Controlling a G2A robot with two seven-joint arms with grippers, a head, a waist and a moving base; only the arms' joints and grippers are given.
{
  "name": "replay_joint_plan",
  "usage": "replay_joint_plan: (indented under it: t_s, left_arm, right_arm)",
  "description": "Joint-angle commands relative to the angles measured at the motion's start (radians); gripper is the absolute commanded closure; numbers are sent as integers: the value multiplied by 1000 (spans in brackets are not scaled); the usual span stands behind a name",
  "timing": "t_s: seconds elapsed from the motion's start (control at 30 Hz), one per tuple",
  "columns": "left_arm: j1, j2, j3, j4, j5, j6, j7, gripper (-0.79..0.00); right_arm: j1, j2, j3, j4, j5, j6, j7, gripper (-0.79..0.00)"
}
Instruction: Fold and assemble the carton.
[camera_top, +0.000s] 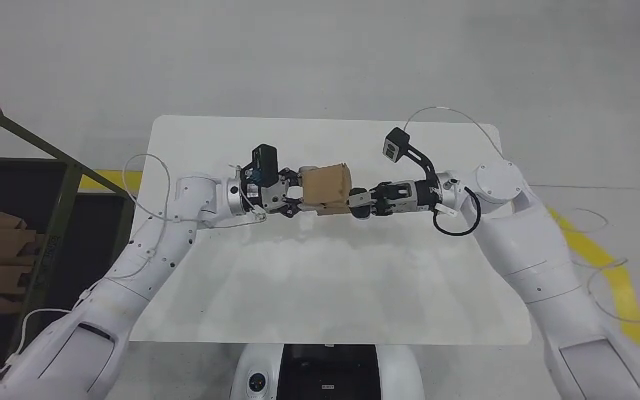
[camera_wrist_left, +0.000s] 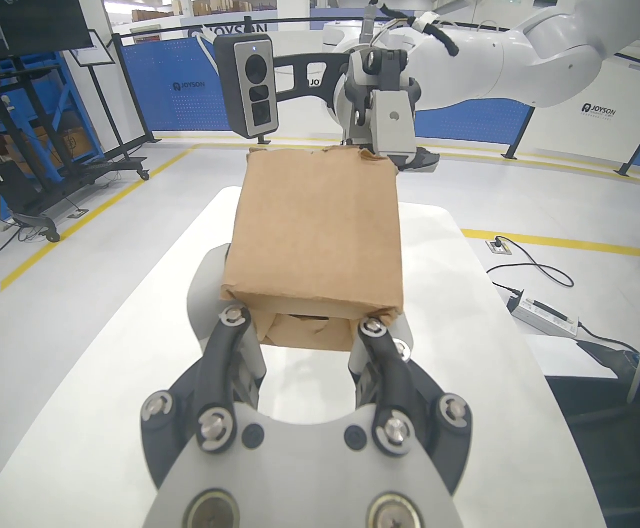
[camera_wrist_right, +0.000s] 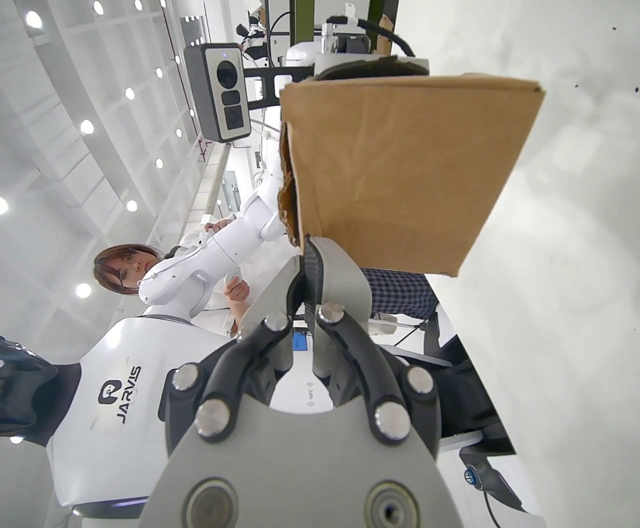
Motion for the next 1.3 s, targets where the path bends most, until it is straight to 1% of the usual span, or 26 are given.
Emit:
replay_joint_plan:
  t_s: [0.0, 0.23, 0.27, 0.3, 0.33, 0.37, 0.4, 0.43, 0.6, 0.73, 0.9, 0.97, 1.03, 1.07, 1.1, 1.17, 1.2, 1.23, 1.27]
  left_arm:
    - [1, -1, 0, -2, 1, -2, -5, -231]
    - [3, -5, -2, -3, 6, -6, -19, -240]
    - [3, -5, -3, -3, 5, -7, -20, -240]
    - [4, -5, -6, 2, 4, -5, -23, -240]
    - [4, -5, -8, 4, 3, -4, -24, -240]
    - [5, -5, -10, 9, 2, -4, -27, -240]
    - [6, -5, -12, 14, 1, -2, -29, -240]
    - [7, -6, -14, 18, 1, -1, -30, -240]
    - [12, -8, -13, 54, 18, 7, -48, -234]
    - [10, -14, 11, 98, 64, 26, -61, -240]
    - [-5, -34, 58, 172, 93, 38, -3, -246]
    - [-20, -43, 82, 201, 126, 51, 10, -243]
    - [-34, -53, 105, 231, 161, 70, 31, -252]
    - [-42, -57, 118, 244, 185, 79, 38, -286]
    - [-48, -62, 130, 257, 201, 88, 53, -302]
    - [-57, -70, 149, 285, 224, 97, 73, -376]
    - [-66, -76, 162, 311, 233, 97, 86, -462]
    - [-73, -81, 173, 329, 244, 101, 91, -610]
    - [-80, -86, 182, 344, 249, 101, 101, -723]
  right_arm:
    - [6, -2, -7, 5, -3, 3, -2, 0]
    - [20, -8, -23, 17, -7, 5, -2, 0]
    - [21, -8, -22, 19, -6, 4, 0, -12]
    - [21, -8, -19, 24, -5, 2, 3, -86]
    - [19, -7, -15, 27, -3, 1, 6, -111]
    - [17, -5, -10, 29, -2, -2, 9, -212]
    - [13, -4, -5, 31, -1, -4, 14, -280]
    - [9, -2, 1, 33, 1, -6, 17, -299]
    - [-16, 8, 32, 42, 1, -18, 15, -296]
    - [-35, 14, 53, 41, 7, -45, 14, -289]
    - [-61, 21, 75, 52, 12, -63, 21, -268]
    - [-70, 24, 83, 49, 10, -61, 18, -252]
    - [-78, 27, 90, 44, 7, -60, 15, -256]
    - [-81, 28, 93, 42, 8, -59, 15, -259]
    - [-84, 29, 96, 38, 6, -61, 12, -262]
    - [-89, 30, 100, 32, 6, -68, 10, -268]
    - [-93, 30, 101, 29, 8, -73, 10, -274]
    - [-95, 31, 103, 26, 9, -78, 11, -280]
    - [-98, 31, 104, 25, 11, -82, 10, -286]
